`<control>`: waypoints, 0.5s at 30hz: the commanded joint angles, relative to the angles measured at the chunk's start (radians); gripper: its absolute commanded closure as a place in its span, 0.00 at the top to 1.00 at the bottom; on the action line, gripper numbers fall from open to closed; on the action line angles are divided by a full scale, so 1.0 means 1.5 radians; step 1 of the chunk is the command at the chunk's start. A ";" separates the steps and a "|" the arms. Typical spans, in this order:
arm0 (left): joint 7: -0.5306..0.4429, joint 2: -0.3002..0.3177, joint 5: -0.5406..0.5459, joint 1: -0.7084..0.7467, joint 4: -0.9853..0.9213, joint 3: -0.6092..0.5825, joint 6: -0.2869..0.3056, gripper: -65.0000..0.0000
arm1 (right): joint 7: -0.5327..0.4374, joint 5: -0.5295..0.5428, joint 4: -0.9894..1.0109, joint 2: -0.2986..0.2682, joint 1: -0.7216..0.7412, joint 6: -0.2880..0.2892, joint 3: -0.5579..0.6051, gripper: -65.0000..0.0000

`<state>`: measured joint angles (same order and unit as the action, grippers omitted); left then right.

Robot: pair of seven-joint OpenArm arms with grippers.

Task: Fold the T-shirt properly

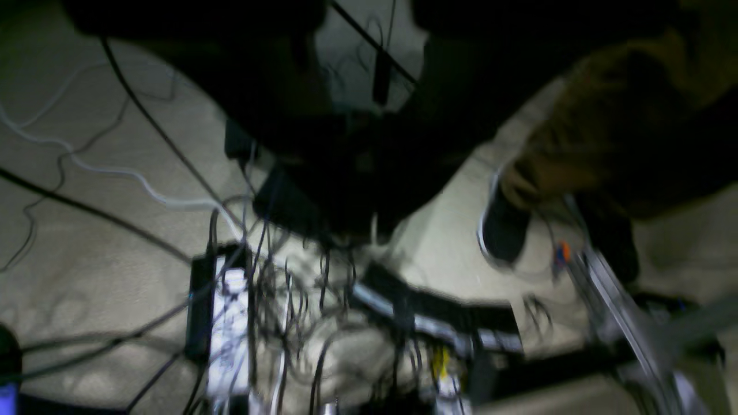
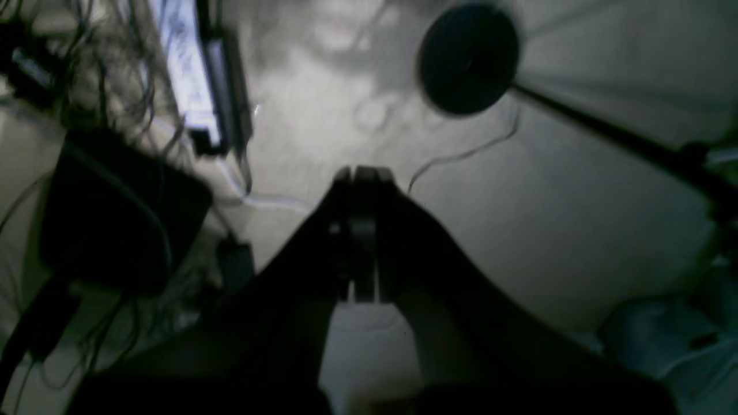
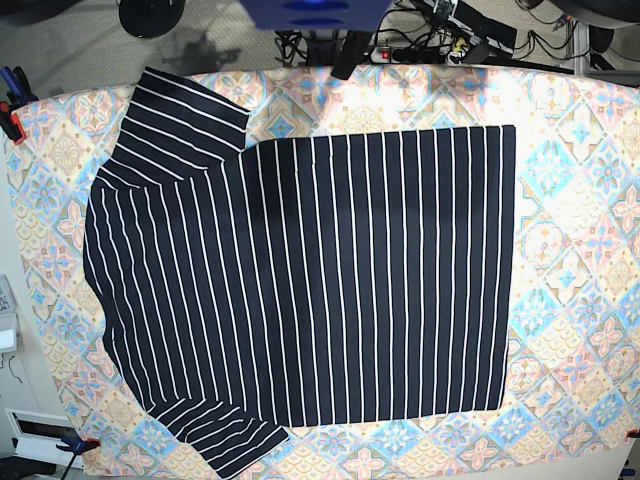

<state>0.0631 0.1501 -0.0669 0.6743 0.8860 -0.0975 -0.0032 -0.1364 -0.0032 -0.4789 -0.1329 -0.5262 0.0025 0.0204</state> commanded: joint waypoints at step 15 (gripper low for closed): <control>-0.002 0.027 0.003 0.191 0.341 -0.004 0.001 0.00 | -0.007 -0.001 -0.342 -0.039 -0.215 -0.002 -0.107 0.00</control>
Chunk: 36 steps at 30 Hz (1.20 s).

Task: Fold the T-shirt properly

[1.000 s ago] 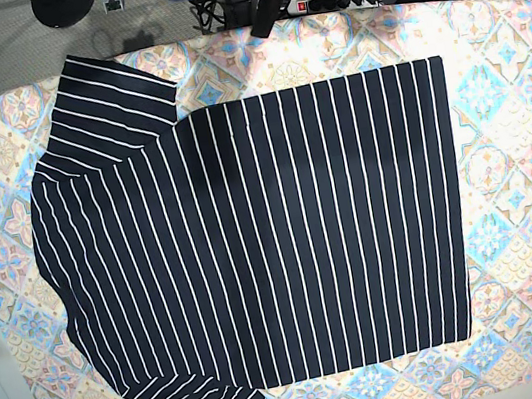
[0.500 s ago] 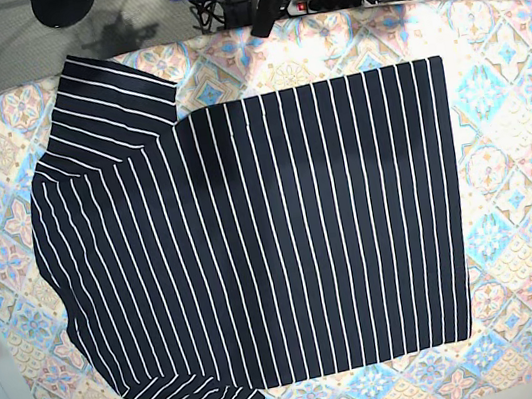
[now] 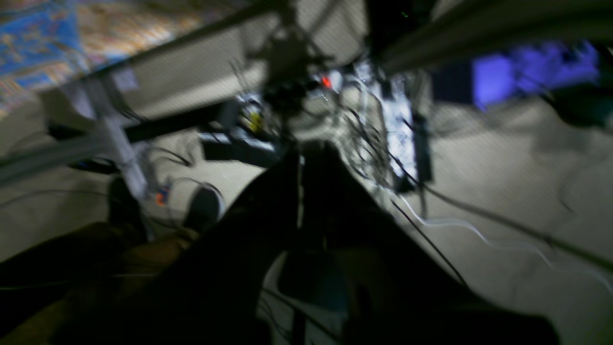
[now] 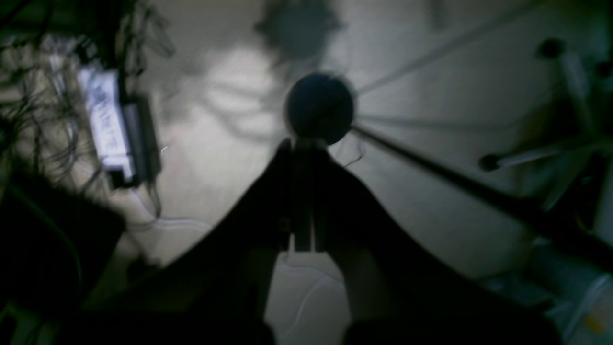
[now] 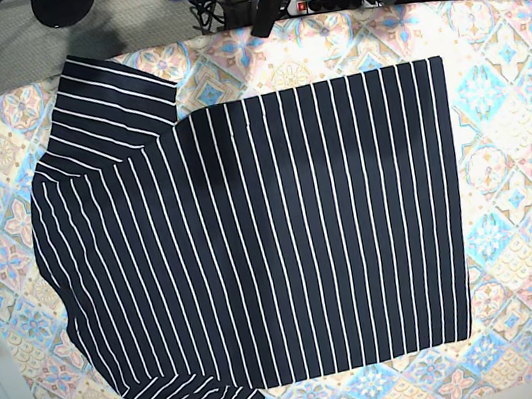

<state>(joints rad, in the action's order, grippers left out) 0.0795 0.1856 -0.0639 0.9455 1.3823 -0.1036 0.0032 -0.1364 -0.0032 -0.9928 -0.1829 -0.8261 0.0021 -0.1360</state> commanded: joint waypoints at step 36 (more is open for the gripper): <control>0.102 0.048 0.514 -0.043 0.382 0.106 -0.004 0.21 | 0.199 -0.002 -0.604 -0.013 -0.177 -0.002 -0.071 0.00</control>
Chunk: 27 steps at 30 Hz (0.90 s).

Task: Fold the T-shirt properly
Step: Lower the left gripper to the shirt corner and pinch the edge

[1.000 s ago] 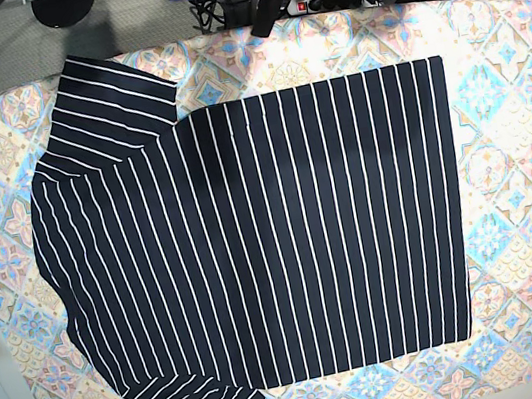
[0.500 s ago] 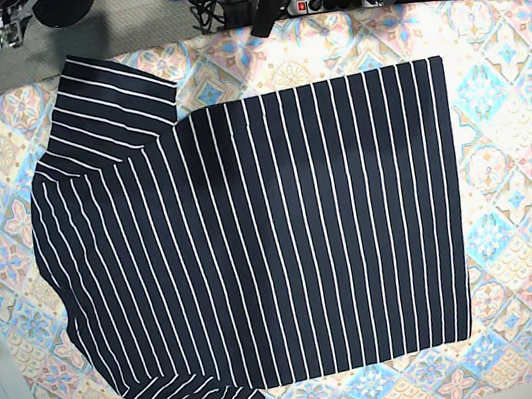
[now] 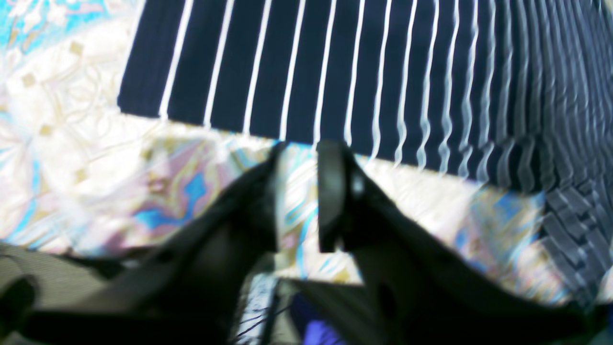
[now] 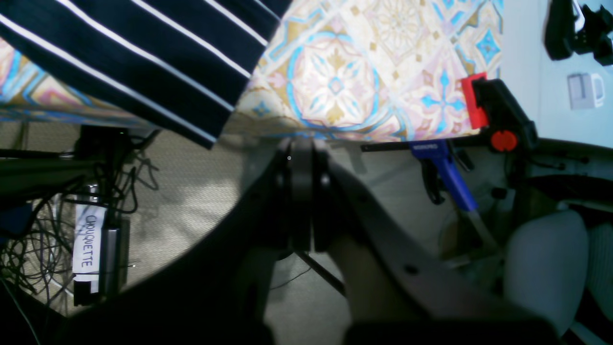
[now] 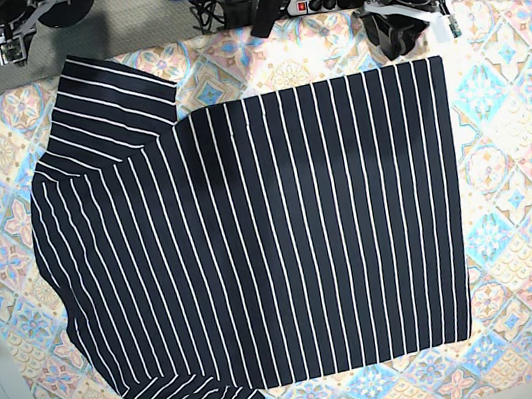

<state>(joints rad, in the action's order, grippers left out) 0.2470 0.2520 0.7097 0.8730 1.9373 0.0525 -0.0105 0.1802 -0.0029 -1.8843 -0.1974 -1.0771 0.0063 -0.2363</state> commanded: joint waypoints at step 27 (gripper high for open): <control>-0.010 -0.001 0.400 -0.081 -0.138 0.062 0.005 0.31 | -0.011 -0.003 -0.015 -0.003 -0.006 -0.005 -0.007 0.00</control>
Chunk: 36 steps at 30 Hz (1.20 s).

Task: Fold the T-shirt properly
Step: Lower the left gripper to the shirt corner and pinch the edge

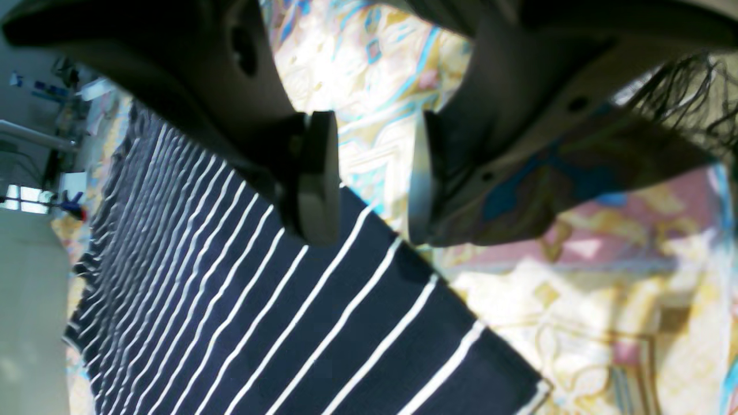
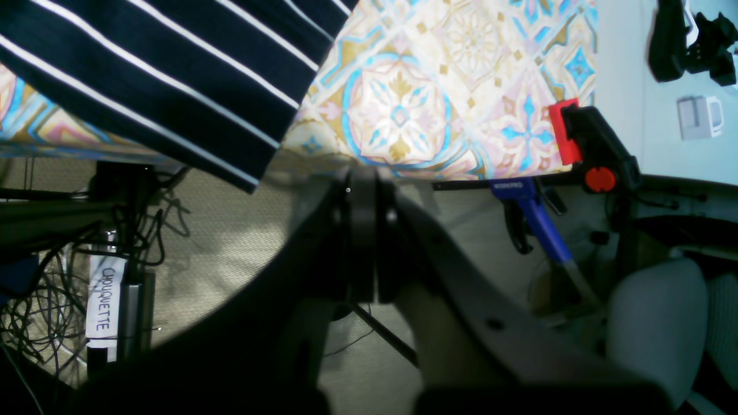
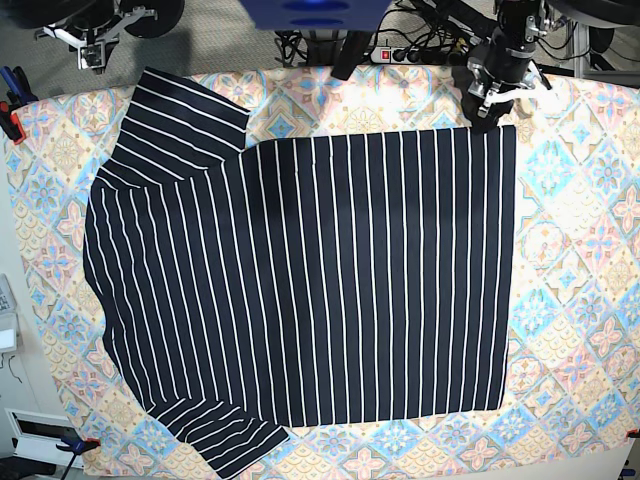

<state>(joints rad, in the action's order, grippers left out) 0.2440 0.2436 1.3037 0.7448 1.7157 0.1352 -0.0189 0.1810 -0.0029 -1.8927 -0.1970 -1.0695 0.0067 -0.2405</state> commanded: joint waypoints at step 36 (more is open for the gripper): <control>0.051 0.005 0.032 -0.126 -0.165 0.010 0.013 0.00 | -0.012 -0.002 -0.016 -0.001 -0.011 -0.005 0.010 0.00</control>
<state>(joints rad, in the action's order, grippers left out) 0.3119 0.2459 1.3495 0.5518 1.4582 0.1463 0.0002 0.1841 -0.0025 -1.8996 -0.1940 -1.0691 0.0044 -0.2226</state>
